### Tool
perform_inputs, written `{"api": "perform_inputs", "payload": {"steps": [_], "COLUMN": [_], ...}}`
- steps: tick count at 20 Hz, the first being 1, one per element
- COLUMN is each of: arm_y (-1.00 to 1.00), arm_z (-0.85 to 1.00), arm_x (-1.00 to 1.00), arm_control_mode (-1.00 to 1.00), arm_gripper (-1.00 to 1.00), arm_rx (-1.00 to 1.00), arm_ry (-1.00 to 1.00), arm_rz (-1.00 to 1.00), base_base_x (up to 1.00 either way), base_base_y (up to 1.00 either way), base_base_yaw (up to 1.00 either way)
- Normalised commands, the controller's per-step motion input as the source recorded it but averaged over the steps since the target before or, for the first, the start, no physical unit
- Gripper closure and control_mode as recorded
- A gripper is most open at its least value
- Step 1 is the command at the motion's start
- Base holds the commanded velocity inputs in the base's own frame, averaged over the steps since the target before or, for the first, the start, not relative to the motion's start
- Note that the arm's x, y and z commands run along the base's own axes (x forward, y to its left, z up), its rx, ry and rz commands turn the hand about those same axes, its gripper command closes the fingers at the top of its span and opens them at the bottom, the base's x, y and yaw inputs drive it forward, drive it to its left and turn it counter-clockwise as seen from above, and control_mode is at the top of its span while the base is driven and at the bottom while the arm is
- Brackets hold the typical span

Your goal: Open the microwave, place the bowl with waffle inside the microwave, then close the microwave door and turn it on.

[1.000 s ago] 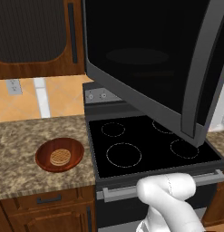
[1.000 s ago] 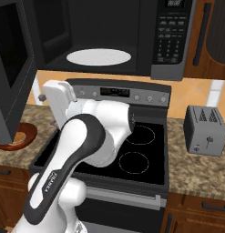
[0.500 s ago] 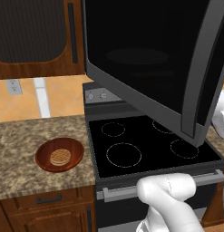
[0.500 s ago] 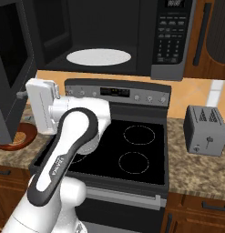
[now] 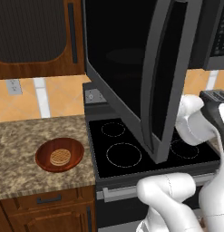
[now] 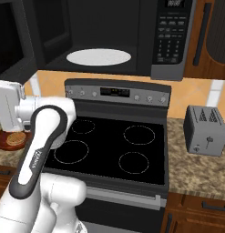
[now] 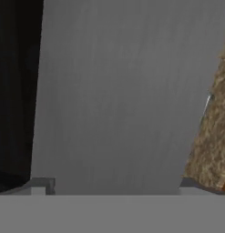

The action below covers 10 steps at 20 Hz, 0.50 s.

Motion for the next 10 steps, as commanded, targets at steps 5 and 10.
{"api": "perform_inputs", "payload": {"steps": [5, 10], "arm_y": [0.77, -0.73], "arm_z": [0.13, 0.02], "arm_x": [-0.29, -0.47], "arm_control_mode": [-1.0, -1.0], "arm_gripper": [-1.0, -1.0], "arm_rx": [0.07, -0.08], "arm_ry": [-0.15, -0.1], "arm_rz": [0.09, -0.02], "base_base_x": [0.0, 0.0], "base_base_y": [0.0, 0.0], "base_base_yaw": [0.0, 0.0]}}
